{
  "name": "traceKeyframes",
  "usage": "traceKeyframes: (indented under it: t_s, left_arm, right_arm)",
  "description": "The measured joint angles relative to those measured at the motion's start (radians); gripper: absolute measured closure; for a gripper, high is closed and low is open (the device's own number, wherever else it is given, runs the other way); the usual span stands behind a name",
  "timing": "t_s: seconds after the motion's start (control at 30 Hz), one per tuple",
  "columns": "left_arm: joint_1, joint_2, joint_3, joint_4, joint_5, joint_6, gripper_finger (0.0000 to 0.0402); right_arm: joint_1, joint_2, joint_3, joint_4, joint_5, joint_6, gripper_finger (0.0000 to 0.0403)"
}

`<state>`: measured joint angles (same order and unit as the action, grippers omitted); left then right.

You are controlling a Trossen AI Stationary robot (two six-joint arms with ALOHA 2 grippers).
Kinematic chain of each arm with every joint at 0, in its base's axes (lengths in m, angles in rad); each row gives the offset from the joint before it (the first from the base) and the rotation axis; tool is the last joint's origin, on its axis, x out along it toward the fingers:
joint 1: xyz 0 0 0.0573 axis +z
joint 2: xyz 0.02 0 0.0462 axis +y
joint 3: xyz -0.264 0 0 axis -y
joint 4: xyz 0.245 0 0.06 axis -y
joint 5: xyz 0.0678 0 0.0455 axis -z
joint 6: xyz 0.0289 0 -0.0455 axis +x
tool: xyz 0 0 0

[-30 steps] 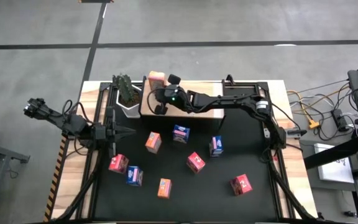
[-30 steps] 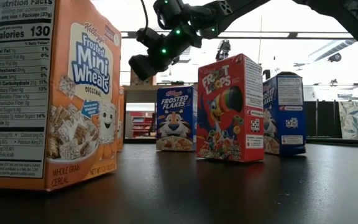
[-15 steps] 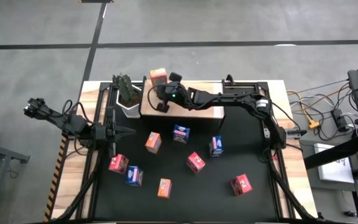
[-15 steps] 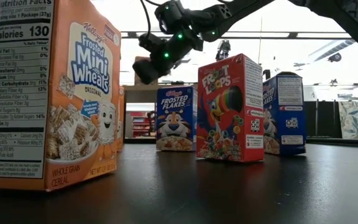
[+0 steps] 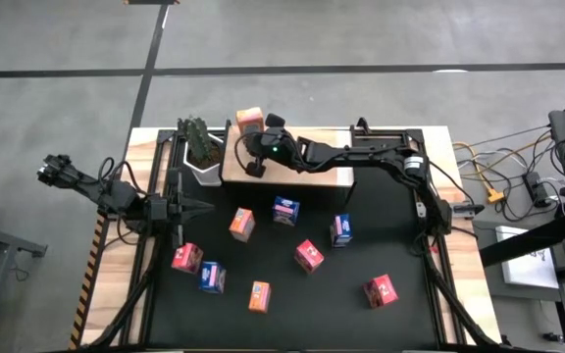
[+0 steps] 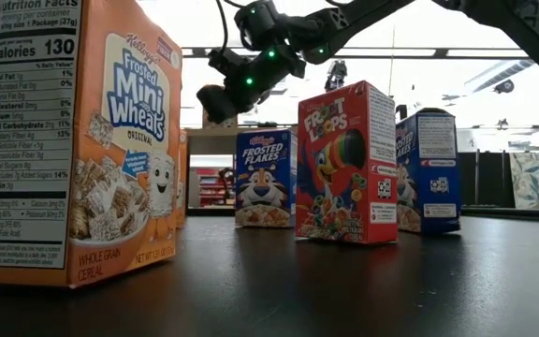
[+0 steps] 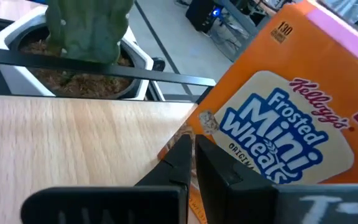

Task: Stack cereal on shelf
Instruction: Put the top right orange cereal box on the shelf

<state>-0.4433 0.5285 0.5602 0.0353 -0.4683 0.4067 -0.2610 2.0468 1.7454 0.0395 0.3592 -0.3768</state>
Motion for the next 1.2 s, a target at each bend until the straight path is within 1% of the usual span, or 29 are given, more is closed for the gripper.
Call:
traceKeyframes:
  t_s: [0.17,0.23,0.33,0.47,0.57,0.67,0.77,0.8,0.83,1.0,1.13,1.2]
  left_arm:
    - [0.000,0.000,0.000,0.000,0.000,0.003,0.0402]
    - [0.000,0.000,0.000,0.000,0.000,0.003,0.0402]
    - [0.000,0.000,0.000,0.000,0.000,0.003,0.0402]
    - [0.000,0.000,0.000,0.000,0.000,0.003,0.0402]
    - [0.000,0.000,0.000,0.000,0.000,0.003,0.0402]
    - [0.000,0.000,0.000,0.001,0.000,0.004,0.0402]
    - [0.000,0.000,0.000,0.002,-0.001,0.014,0.0402]
    - [0.000,0.000,0.000,0.002,-0.001,0.018,0.0402]
    - [0.000,0.000,0.000,0.002,-0.001,0.020,0.0402]
    - [0.000,0.000,0.000,0.002,-0.001,0.022,0.0402]
    - [0.000,0.000,0.000,0.002,-0.001,0.022,0.0402]
    - [0.000,0.000,0.000,0.001,-0.001,0.022,0.0402]
  right_arm:
    - [0.004,0.000,0.038,-0.014,0.000,-0.007,0.0390]
    - [0.009,-0.001,0.074,-0.051,0.000,-0.020,0.0390]
    - [0.020,-0.001,0.167,-0.181,-0.006,-0.030,0.0390]
    - [0.024,-0.001,0.317,-0.353,-0.039,-0.054,0.0391]
    - [0.011,-0.001,0.420,-0.475,-0.103,-0.065,0.0391]
    - [-0.012,-0.001,0.484,-0.522,-0.184,-0.052,0.0391]
    - [-0.043,-0.003,0.490,-0.521,-0.316,-0.019,0.0391]
    - [-0.051,0.000,0.481,-0.513,-0.349,-0.012,0.0391]
    - [-0.055,0.008,0.475,-0.504,-0.359,-0.009,0.0391]
    - [-0.066,0.063,0.462,-0.501,-0.356,-0.040,0.0391]
    - [-0.060,0.097,0.462,-0.482,-0.255,-0.075,0.0391]
    - [-0.060,0.108,0.462,-0.474,-0.222,-0.094,0.0391]
